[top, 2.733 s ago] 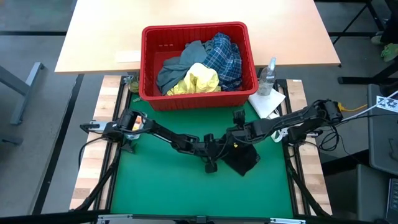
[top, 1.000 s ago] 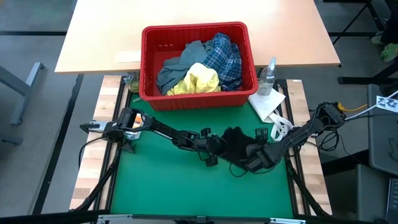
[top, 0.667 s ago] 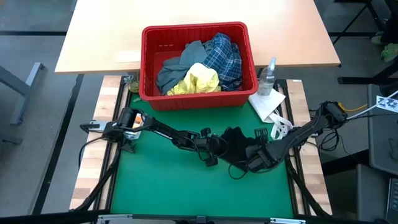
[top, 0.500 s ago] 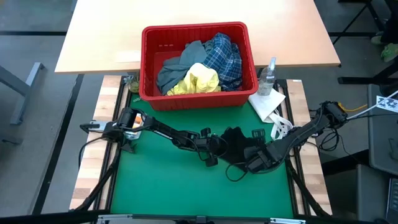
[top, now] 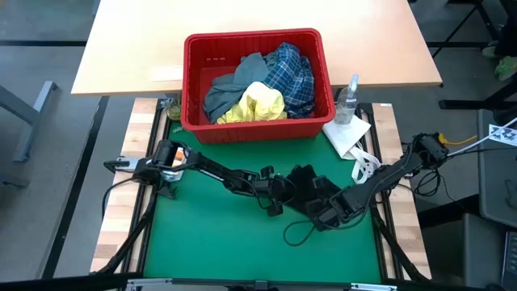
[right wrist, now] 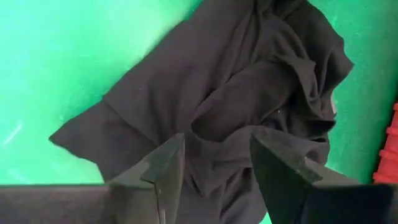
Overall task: Fold Laundry from Bin
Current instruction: Fold the black underwear shorts
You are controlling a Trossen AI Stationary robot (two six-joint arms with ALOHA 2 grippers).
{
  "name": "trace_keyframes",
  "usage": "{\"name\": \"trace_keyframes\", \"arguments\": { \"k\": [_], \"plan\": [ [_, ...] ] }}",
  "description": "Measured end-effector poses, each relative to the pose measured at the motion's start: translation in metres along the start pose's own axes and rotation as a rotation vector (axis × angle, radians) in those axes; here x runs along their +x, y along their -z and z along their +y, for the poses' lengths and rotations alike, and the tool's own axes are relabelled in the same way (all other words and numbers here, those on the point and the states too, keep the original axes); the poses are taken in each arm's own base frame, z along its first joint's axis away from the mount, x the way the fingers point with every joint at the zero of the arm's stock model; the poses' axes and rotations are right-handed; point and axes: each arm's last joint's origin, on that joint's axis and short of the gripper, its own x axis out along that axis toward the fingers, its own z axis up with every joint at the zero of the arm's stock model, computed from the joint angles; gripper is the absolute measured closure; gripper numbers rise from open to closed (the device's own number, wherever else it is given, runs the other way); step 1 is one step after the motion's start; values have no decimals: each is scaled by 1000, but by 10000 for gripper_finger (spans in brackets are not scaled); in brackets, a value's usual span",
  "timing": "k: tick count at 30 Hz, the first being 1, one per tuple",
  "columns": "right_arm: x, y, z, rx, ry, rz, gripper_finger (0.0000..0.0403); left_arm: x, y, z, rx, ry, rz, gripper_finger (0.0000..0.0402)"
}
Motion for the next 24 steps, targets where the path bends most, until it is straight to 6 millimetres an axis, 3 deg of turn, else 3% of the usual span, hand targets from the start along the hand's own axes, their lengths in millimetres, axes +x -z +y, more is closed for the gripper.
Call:
{"name": "trace_keyframes", "arguments": {
  "k": [19, 24],
  "plan": [
    [21, 16, 6, 51, -13, 13, 222, 0, 0, 0, -1, 1, -3, 316],
    [23, 15, 7, 59, -14, -7, 265, 0, 0, 0, -1, 1, -3, 316]
  ]
}}
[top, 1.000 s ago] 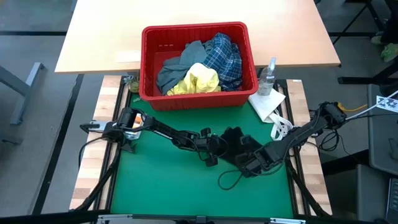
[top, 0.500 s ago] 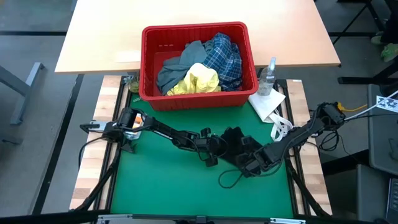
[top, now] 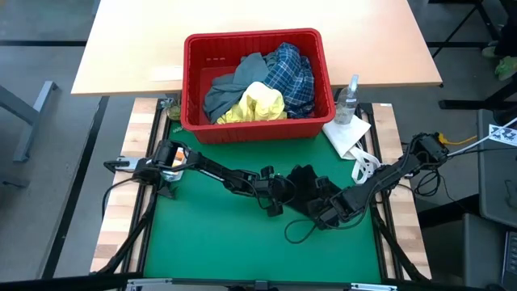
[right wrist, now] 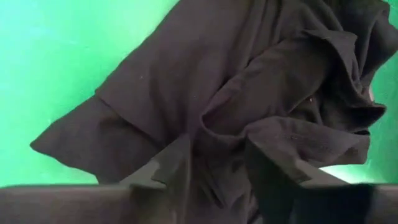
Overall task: Fold Laundry from Bin
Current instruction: Fold the black underwear shorts
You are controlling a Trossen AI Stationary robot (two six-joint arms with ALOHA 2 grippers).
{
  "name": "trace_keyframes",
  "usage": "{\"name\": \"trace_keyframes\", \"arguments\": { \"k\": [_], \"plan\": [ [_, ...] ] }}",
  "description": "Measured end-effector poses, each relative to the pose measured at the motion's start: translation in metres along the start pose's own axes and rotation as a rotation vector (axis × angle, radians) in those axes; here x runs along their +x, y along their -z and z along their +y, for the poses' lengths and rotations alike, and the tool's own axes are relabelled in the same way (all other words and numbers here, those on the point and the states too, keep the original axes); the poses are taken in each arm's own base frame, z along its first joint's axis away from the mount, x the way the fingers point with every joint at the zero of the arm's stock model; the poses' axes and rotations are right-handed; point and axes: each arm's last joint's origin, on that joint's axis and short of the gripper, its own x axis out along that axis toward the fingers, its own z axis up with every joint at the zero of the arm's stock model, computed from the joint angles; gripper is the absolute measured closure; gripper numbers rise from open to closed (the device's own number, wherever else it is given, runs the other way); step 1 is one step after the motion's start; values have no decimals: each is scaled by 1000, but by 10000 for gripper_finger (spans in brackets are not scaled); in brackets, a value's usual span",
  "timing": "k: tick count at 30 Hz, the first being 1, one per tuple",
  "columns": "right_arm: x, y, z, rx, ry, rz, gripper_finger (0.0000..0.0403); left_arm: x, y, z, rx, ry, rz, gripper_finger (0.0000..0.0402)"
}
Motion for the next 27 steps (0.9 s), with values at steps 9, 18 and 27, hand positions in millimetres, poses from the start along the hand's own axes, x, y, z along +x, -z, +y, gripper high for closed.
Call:
{"name": "trace_keyframes", "arguments": {
  "k": [9, 18, 27],
  "plan": [
    [-3, 6, -2, 70, 1, 46, 390, -2, -2, 0, -4, 4, -13, 316],
    [-22, 31, -15, 369, 89, 214, 394, -13, -17, -4, -25, 86, -90, 316],
    [-17, 42, -16, 458, 132, 282, 375, -15, -32, -2, -60, 109, -228, 316]
  ]
}}
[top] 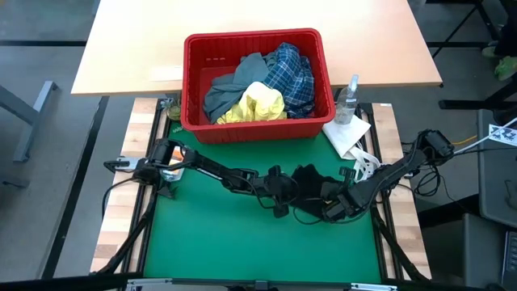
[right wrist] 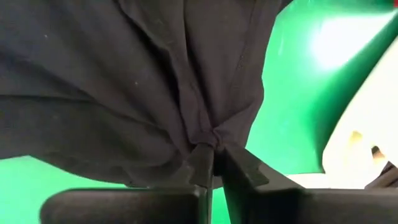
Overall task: Fold Laundry from Bin
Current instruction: Fold the black underwear shorts
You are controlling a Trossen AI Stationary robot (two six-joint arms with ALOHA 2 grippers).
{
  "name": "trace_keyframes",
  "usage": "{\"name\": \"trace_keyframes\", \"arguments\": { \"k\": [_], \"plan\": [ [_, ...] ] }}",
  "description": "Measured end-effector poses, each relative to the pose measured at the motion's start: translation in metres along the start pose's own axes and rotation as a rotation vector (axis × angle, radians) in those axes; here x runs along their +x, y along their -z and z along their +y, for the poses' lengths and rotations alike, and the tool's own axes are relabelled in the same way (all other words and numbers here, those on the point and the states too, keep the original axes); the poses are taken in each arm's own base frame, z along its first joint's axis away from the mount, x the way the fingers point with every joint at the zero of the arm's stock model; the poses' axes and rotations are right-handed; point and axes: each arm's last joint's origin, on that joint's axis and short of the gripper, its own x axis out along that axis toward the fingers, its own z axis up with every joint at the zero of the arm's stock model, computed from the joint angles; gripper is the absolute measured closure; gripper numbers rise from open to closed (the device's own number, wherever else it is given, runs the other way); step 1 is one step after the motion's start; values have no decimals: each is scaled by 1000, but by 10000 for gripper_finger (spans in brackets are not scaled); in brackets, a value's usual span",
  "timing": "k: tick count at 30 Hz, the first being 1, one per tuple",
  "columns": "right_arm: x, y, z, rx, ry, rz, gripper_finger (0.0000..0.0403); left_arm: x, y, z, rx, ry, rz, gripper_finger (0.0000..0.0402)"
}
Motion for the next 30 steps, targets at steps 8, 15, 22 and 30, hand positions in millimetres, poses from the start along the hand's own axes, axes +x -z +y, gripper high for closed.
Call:
{"name": "trace_keyframes", "arguments": {
  "k": [8, 15, 22, 30],
  "plan": [
    [1, 1, 0, -11, -3, 16, 375, 3, -15, 16, -44, -11, -110, 316],
    [1, 1, 0, -12, -3, 16, 375, 2, -25, 17, 86, -6, -213, 307],
    [1, 1, 0, -12, -2, 16, 375, 2, -31, 22, 121, -3, -258, 237],
    [1, 1, 0, -12, -2, 16, 375, 2, -46, 38, 109, 71, -344, 199]
  ]
}}
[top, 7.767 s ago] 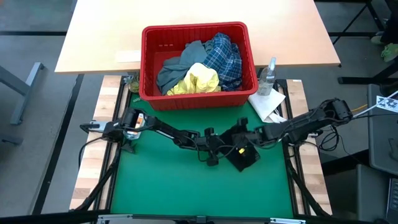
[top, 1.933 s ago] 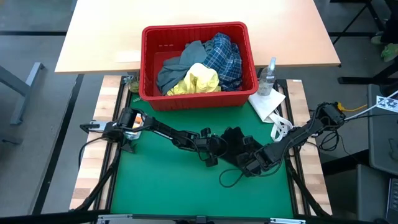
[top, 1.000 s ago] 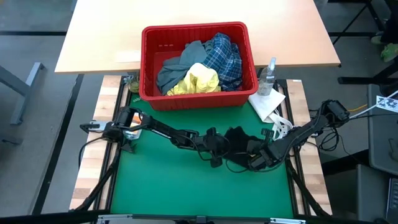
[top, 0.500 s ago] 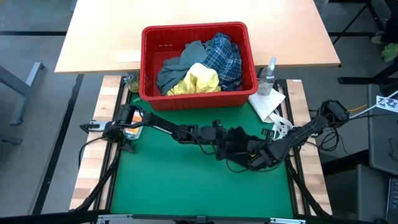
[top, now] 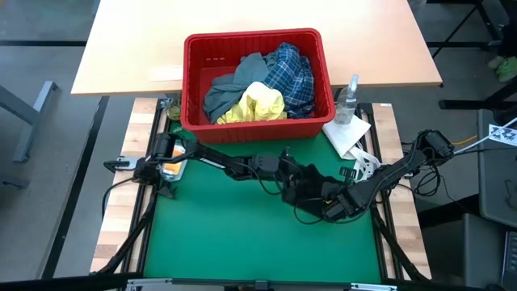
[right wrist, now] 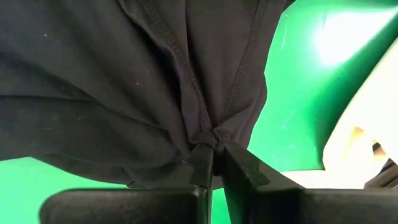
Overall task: Fold Laundry from Bin
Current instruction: Fold the black underwear shorts
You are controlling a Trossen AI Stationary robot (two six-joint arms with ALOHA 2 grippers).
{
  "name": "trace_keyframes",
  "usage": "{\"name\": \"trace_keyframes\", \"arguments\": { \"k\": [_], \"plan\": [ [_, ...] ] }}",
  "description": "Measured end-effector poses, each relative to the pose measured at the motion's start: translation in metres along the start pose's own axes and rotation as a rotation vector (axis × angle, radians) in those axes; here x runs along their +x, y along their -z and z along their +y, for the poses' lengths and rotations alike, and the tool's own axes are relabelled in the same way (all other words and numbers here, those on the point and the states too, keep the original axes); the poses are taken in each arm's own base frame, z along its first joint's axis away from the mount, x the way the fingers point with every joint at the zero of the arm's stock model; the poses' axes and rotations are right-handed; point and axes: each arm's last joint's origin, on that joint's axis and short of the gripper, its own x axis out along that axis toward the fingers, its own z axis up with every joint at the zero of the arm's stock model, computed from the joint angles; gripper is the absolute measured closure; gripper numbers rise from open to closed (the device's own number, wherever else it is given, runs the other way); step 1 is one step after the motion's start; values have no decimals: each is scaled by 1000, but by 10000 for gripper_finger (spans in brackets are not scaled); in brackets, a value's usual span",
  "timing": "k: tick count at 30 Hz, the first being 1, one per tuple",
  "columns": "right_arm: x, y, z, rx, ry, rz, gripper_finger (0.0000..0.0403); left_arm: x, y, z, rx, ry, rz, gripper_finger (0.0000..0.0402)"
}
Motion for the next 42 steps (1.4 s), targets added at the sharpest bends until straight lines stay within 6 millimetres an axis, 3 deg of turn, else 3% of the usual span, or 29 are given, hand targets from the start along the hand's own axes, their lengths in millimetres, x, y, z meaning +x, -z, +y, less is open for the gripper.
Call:
{"name": "trace_keyframes", "arguments": {
  "k": [7, 11, 22, 27, 42],
  "plan": [
    [0, 0, 0, -4, 1, 1, 375, 11, -40, 6, 29, 19, -3, 212],
    [0, 0, 0, -44, 1, 1, 375, 16, -49, 9, 79, 33, 81, 213],
    [0, 0, 0, -52, 0, 0, 375, 40, 5, 19, 70, 116, 223, 213],
    [0, 0, 0, -51, -2, -2, 375, 47, 28, 20, 149, 148, 258, 214],
    [0, -2, 2, -97, -18, -19, 374, 47, 32, 29, 213, 136, 287, 214]
  ]
}}
